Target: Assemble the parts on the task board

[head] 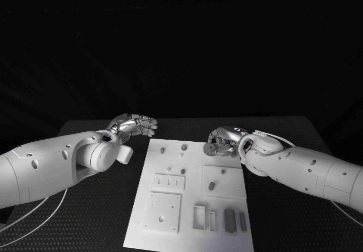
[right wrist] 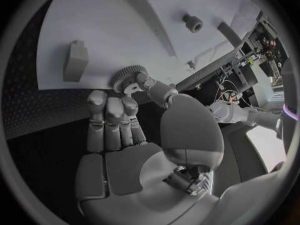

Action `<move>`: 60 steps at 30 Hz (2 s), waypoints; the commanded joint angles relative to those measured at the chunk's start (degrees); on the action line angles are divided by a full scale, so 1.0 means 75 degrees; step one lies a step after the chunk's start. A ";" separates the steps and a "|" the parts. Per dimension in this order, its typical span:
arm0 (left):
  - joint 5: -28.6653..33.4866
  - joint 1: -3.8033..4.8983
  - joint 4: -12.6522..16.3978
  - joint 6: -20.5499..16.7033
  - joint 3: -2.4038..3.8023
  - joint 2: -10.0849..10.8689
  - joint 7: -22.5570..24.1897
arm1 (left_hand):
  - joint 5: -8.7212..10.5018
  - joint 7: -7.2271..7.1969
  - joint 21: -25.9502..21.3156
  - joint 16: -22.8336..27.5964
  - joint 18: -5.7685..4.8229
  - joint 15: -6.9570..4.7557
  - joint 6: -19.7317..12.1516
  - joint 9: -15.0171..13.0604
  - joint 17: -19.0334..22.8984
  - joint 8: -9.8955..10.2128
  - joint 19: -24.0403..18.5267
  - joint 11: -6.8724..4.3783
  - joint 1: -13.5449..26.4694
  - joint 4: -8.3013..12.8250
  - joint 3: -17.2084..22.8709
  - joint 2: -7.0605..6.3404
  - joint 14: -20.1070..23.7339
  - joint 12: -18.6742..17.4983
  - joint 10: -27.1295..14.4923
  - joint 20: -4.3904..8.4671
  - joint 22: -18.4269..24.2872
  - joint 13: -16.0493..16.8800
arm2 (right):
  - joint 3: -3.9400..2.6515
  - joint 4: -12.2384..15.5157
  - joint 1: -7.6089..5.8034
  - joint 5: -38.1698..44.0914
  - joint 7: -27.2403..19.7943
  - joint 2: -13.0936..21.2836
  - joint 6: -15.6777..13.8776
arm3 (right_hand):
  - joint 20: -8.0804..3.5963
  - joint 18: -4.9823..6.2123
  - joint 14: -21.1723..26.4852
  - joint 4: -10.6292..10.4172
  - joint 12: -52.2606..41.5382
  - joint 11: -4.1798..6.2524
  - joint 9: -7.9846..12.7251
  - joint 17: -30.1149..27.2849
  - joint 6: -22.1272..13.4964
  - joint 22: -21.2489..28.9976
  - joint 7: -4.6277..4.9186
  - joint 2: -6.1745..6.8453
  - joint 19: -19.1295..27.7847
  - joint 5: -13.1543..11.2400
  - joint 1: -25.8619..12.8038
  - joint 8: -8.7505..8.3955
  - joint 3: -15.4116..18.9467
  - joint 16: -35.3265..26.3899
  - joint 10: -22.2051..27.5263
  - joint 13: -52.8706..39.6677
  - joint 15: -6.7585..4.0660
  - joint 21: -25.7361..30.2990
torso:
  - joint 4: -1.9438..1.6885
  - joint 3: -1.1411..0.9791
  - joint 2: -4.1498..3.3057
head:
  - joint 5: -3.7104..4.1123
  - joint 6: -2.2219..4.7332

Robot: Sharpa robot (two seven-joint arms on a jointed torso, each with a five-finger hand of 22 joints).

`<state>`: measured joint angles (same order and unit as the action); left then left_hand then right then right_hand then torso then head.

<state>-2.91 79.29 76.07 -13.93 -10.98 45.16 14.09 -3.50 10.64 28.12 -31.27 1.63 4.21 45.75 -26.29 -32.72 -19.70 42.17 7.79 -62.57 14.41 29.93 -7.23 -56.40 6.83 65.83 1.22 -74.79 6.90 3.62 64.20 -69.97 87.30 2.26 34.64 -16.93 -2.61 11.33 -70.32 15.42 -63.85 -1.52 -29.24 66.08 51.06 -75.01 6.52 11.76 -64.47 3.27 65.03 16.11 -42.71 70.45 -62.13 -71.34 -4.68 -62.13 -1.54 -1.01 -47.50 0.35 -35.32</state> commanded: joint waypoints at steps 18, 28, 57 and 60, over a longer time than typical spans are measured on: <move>-0.0029 0.0009 0.0037 0.0080 0.0006 0.0030 0.0036 | 0.0024 0.0019 0.0052 0.0031 0.0079 0.0038 -0.0041 -0.0018 -0.0016 0.0032 -0.0033 0.0000 0.0040 0.0000 0.0047 0.0019 0.0018 -0.0033 -0.0028 -0.0002 -0.0011 0.0002 | 0.0110 -0.0062 0.0176 0.0572 0.0141 -0.0032 0.0057 | 0.0022 0.0490 -0.0088 -0.0444 -0.0115 0.0179 -0.0108 -0.0025 0.0782 -0.0064 -0.0012 -0.0031 -0.0100 -0.0051 -0.0274 0.0199 -0.0102 0.0016 0.0206 0.0155 -0.0147 -0.0056 | -0.0003 0.0017 0.0004 | 0.0009 0.0001; -0.0038 0.0009 0.0039 0.0073 0.0006 0.0037 0.0042 | 0.0023 0.0017 0.0053 0.0032 0.0079 0.0038 -0.0037 -0.0022 -0.0018 0.0031 -0.0033 -0.0001 0.0042 0.0001 0.0048 0.0021 0.0017 -0.0034 -0.0026 -0.0002 -0.0012 0.0003 | 0.0105 0.0202 0.0171 0.0940 0.0364 0.0026 -0.0541 | 0.0010 0.0490 -0.0127 -0.0565 -0.0120 0.0211 -0.0132 -0.0039 0.0849 -0.0052 -0.0043 -0.0105 -0.0131 -0.0037 -0.0230 0.0214 -0.0326 0.0008 0.0155 0.0220 -0.0179 -0.0055 | 0.0000 0.0018 0.0004 | 0.0004 0.0018; -0.0078 0.0010 0.0051 0.0009 0.0007 0.0083 0.0054 | -0.0012 0.0015 0.0059 0.0035 0.0079 0.0036 -0.0032 -0.0040 -0.0032 0.0038 -0.0030 0.0010 0.0039 0.0006 0.0068 0.0031 0.0007 -0.0057 -0.0043 -0.0002 -0.0014 0.0004 | 0.0063 0.1539 0.0124 0.2583 0.0794 -0.0145 -0.1709 | -0.0018 0.0490 -0.0365 -0.0868 -0.0115 0.0265 -0.0170 -0.0120 0.0982 0.0000 -0.0096 0.0457 -0.0380 -0.0058 -0.0076 0.0214 -0.0790 -0.0044 -0.0081 0.0396 -0.0225 -0.0106 | -0.0011 0.0018 -0.0003 | -0.0174 0.0136; -0.0078 0.0010 0.0056 0.0003 0.0009 0.0085 0.0056 | -0.0009 0.0015 0.0059 0.0036 0.0078 0.0036 -0.0032 -0.0041 -0.0033 0.0038 -0.0030 0.0010 0.0041 0.0006 0.0067 0.0030 0.0007 -0.0058 -0.0043 -0.0001 -0.0015 0.0004 | 0.0066 0.1490 0.0125 0.2620 0.0823 -0.0274 -0.1683 | -0.0016 0.0490 -0.0370 -0.0882 -0.0113 0.0266 -0.0171 -0.0123 0.0983 0.0002 -0.0097 0.0469 -0.0385 -0.0059 -0.0079 0.0213 -0.0794 -0.0047 -0.0086 0.0400 -0.0225 -0.0106 | -0.0013 0.0023 -0.0004 | -0.0174 0.0131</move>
<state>-3.23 79.31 76.31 -14.01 -10.97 45.83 14.06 -3.50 10.64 28.38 -31.28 1.63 4.21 45.75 -26.52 -32.88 -19.70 42.17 7.79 -62.57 14.40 30.23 -7.23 -56.40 6.63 65.83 1.22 -74.83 6.89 4.11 75.50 -69.05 104.46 7.51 32.94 -28.94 -2.78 11.50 -72.85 8.93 -64.56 -0.04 -30.47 65.25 51.63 -75.01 5.94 14.74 -66.95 3.05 64.47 17.45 -48.40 70.48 -62.96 -68.43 -6.41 -62.78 -1.57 -0.87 -47.48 -0.94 -34.29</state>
